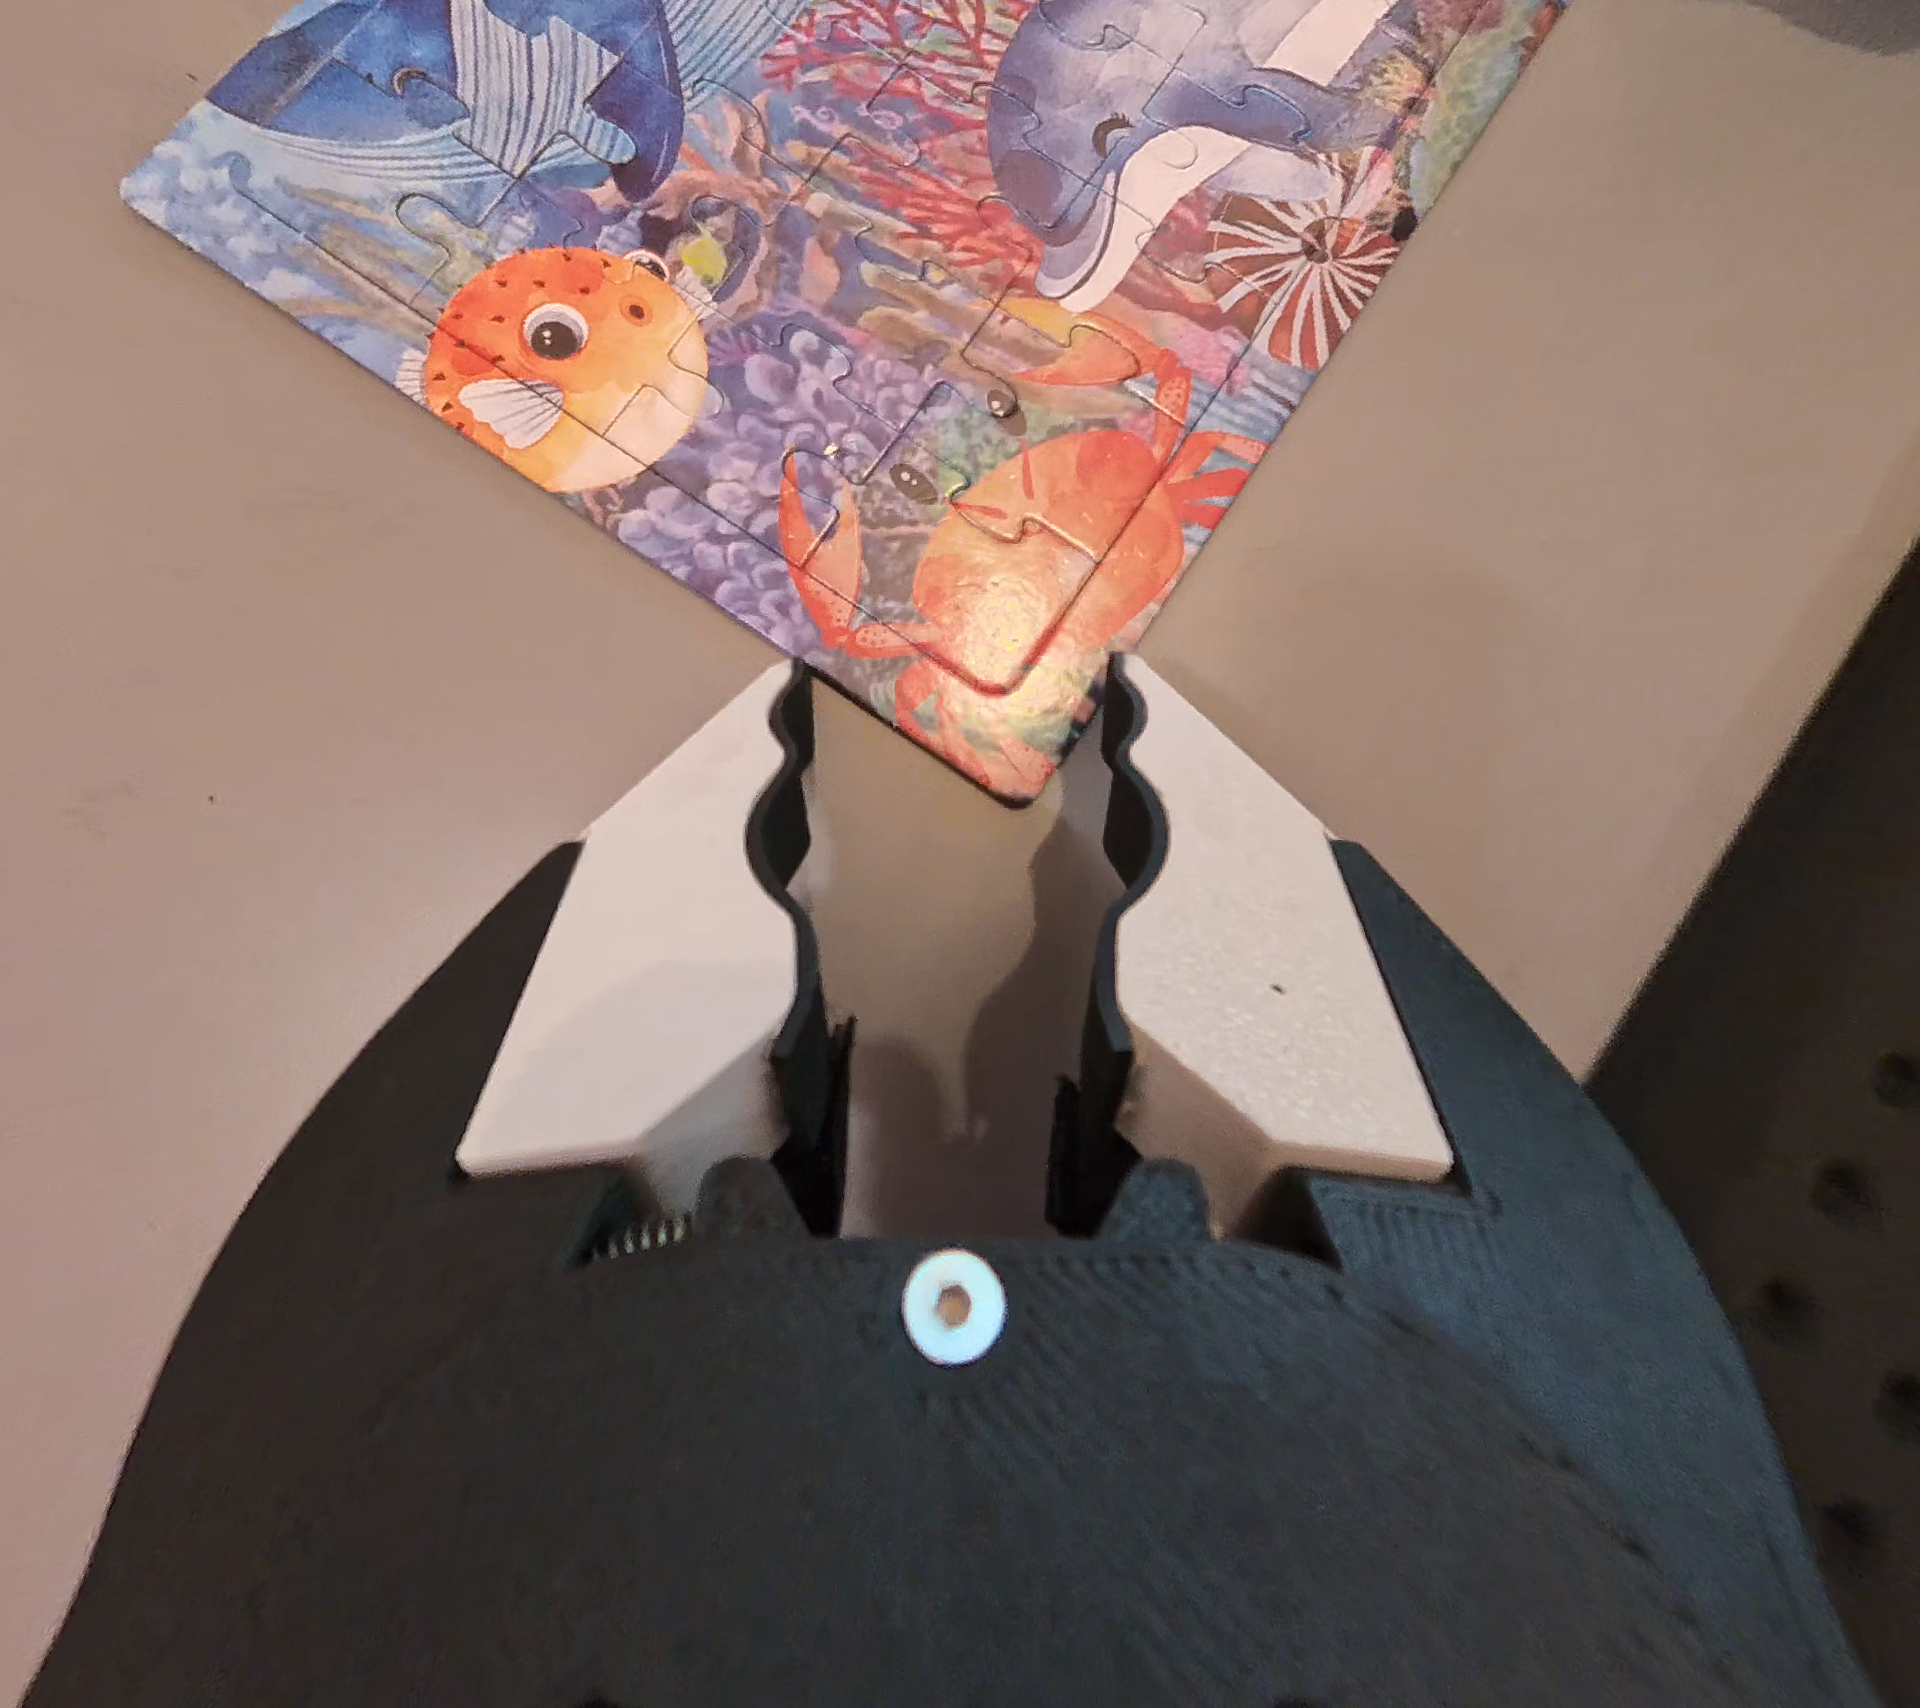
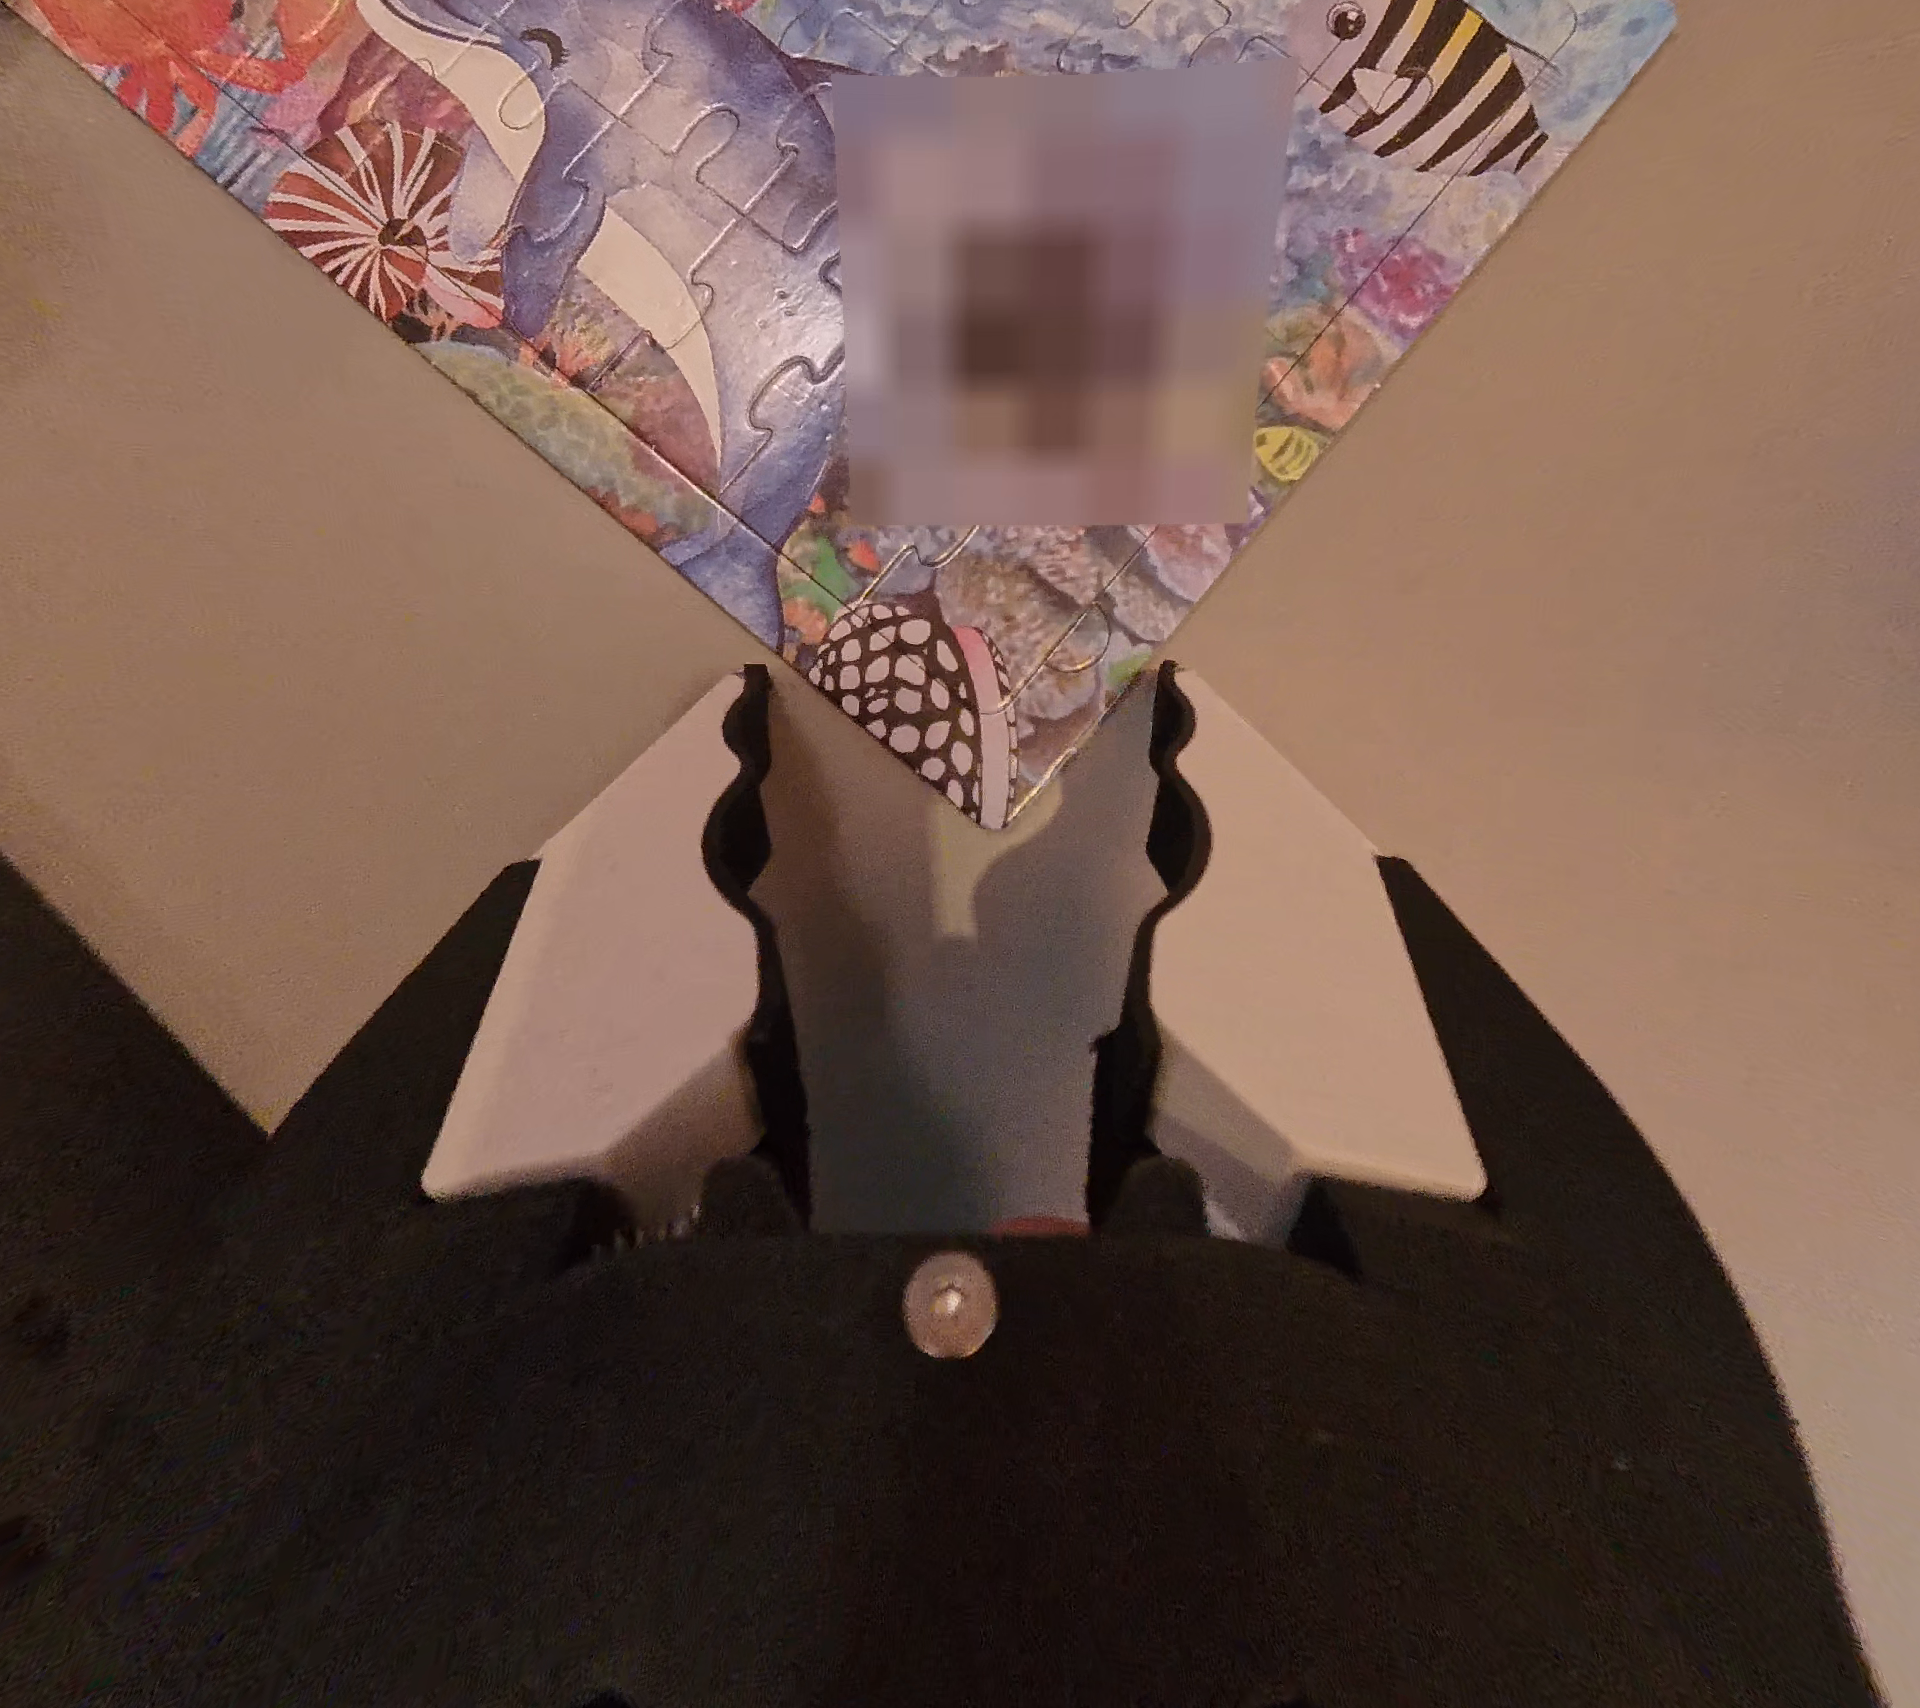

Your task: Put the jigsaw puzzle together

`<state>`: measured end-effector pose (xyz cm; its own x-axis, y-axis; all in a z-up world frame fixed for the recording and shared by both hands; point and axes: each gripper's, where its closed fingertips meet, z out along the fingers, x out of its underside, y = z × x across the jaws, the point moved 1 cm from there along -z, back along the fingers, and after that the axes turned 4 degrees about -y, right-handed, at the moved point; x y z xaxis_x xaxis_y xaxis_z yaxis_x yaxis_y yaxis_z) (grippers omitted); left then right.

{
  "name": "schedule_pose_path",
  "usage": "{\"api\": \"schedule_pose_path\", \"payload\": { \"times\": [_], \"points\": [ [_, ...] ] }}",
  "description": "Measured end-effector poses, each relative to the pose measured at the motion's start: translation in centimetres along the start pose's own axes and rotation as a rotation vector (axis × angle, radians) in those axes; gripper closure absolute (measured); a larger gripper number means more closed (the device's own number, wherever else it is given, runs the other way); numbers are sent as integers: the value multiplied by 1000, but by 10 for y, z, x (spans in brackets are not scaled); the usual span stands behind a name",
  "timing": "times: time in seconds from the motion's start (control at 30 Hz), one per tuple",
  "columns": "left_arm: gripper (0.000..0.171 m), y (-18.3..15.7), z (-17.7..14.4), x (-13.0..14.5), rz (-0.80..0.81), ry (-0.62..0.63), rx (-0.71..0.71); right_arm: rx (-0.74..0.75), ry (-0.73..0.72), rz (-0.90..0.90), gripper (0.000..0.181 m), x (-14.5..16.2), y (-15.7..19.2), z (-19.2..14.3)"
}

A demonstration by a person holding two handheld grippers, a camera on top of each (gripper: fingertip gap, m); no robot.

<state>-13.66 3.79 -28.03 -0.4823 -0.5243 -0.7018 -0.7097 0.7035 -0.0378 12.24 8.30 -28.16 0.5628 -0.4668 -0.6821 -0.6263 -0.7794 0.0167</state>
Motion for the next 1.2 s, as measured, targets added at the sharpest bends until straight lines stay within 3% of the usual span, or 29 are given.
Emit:
{"api": "schedule_pose_path", "payload": {
  "times": [0.13, 0.27, 0.37, 0.5, 0.67, 0.87, 0.97, 1.2],
  "points": [
    [114, 16, -12, -4, 4, -21, -35, -19, 6, 2, 104, 0, -1, -4],
    [119, 57, -25, -55, 26, -142, -146, 6, -26, 0, 98, -15, -14, -6],
    [121, 90, -2, -90, 18, -172, -175, 23, -54, 7, 96, -29, -20, 3],
    [119, 122, 47, -110, 65, -125, -229, 32, -55, -9, 96, -27, -18, 18],
    [125, 138, 83, -102, 83, -37, -238, 47, -65, -4, 96, -23, -23, 17],
    [126, 144, 76, -98, 80, -19, -256, 41, -78, 7, 94, -24, -25, 17],
    [125, 136, 73, -96, 26, -38, -183, 38, -93, 5, 93, -26, -23, 15],
    [130, 134, 78, -88, 13, 4, -155, 46, -78, -4, 92, -24, -21, 17]
  ]
}}
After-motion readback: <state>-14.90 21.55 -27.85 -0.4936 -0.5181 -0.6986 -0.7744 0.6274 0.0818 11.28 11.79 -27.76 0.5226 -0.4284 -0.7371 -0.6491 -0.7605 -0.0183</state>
